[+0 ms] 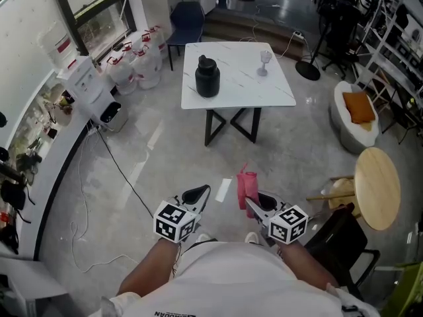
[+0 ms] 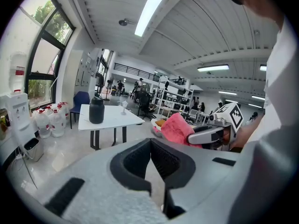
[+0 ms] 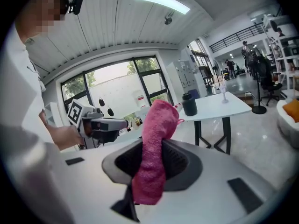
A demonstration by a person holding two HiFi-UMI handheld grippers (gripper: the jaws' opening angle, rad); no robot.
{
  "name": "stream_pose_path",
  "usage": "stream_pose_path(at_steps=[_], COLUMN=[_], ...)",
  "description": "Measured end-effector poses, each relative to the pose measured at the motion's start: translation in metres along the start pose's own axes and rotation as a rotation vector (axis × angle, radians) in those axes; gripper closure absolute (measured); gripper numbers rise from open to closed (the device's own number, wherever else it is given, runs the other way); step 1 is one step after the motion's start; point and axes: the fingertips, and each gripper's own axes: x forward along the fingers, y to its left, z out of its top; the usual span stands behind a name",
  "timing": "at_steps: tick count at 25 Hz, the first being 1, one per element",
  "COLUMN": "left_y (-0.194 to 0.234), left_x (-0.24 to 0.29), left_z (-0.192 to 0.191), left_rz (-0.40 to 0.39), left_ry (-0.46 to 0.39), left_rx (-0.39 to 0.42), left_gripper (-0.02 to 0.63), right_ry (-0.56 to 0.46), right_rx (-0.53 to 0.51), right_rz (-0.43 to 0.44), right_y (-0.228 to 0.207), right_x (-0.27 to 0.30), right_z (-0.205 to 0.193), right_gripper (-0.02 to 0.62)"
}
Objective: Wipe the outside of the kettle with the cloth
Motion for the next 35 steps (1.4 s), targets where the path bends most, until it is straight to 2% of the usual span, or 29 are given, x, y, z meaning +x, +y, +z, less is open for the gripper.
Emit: stream_pose_path(at_steps=[5,10,17,21,29,35], left_y=[0.018,0.037,0.048,0.053,0.077,0.112], left_x=[-0.020,-0.039,-0.051,-0.044,-0.017,0.025], left_z=[-0.005,-0.017,-0.036,-0.037,-0.036,-0.001], left_rz=[0.000,-0.021,-0.032,-0.043,-0.032,-0.011], left_ry=[-0.004,0.017,0.039,0.042,0.072,0.072], left_rx=[0.010,0.022,-0.012,-0.022,-0.040,-0.028], left_gripper=[0.598,0.598,0.598,0.598,0.598,0.598], right_ry=[-0.008,-0.018,0.003,-0.004,0.007,-0.005], right_rx=[0.014,0.070,0.123,0.119,0.148,0.122], right_rz=[-0.018,-0.076,-0.116,-0.137,-0.103,-0.070], right_y=[0.015,0.029,0.034,0.028,0.001,-0.039], right_x=[0.016,0.033,0.037,0.044,0.075,0.110], right_z=[-0.002,-0.012,-0.025,-0.020,-0.013,0.028], right_gripper=[0.482,0.482,0.482,0.482,0.482,0.482])
